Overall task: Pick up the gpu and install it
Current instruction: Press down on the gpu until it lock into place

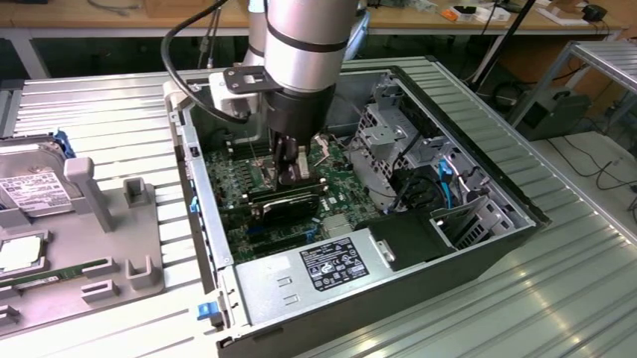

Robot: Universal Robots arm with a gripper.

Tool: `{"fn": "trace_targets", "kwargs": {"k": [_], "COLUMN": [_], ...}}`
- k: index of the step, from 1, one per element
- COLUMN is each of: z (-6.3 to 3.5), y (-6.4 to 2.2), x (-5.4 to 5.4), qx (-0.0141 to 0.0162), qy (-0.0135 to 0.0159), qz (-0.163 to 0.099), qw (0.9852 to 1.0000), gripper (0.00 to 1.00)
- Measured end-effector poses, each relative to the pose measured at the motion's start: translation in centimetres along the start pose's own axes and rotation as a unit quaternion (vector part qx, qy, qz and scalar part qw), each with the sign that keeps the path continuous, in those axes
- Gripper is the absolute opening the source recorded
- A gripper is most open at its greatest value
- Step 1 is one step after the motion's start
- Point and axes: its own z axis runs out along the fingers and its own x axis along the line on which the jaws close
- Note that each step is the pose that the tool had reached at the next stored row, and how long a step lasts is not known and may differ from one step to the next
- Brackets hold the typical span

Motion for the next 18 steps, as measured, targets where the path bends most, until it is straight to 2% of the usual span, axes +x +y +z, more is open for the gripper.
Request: {"fn": "trace_targets", "kwargs": {"k": [2,4,11,18], "z": [0.0,0.01,0.05,0.08], "y": [0.39,1.3,3.4,5.21], "x": [0.0,0.1,0.2,0.3], "qx": [-0.0001,0.0,0.0,0.0], "qy": [0.0001,0.0001,0.0001,0.0], "qz": [0.0,0.001,0.001,0.002], "qw": [1.0,1.0,1.0,1.0], "gripper": [0.11,0.11,0.11,0.11]}}
